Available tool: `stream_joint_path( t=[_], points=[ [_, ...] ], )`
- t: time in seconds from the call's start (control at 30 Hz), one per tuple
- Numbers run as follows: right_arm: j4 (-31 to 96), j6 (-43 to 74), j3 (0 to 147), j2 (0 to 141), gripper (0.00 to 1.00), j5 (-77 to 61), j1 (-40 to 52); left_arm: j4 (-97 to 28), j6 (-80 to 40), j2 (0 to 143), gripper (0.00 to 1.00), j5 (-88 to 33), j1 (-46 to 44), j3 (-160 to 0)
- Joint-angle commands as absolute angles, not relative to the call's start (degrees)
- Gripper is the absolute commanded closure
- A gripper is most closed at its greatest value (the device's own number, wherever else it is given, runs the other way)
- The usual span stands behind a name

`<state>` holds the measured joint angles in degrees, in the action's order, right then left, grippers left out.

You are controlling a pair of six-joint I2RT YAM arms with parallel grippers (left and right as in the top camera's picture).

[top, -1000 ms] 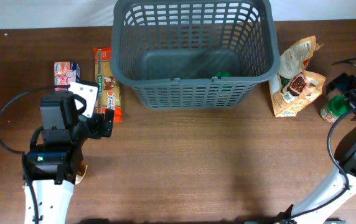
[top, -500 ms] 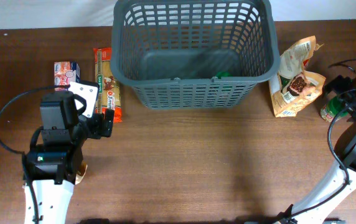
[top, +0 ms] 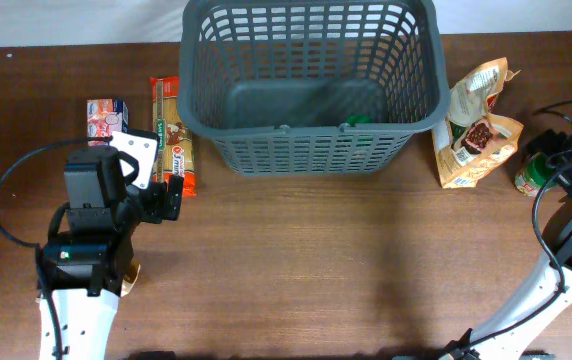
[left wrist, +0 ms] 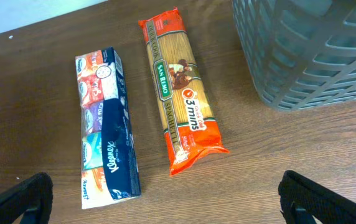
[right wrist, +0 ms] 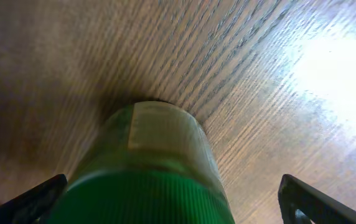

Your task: Pack container

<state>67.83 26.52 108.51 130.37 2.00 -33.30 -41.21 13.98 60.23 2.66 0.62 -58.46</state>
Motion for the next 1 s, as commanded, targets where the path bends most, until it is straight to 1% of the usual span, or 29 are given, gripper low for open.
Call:
stream_joint_path(
  t=[0.0,0.97],
  points=[
    [67.77,25.91,108.16,131.63,0.01,1.67,-33.41,-41.23,14.68,60.27,0.01,3.27,0.91,-59.13],
    [64.07,25.76,105.54,131.63,0.01,0.64,-32.97,-41.25,14.68,60.27,0.01,3.27,0.91,-59.13]
  ],
)
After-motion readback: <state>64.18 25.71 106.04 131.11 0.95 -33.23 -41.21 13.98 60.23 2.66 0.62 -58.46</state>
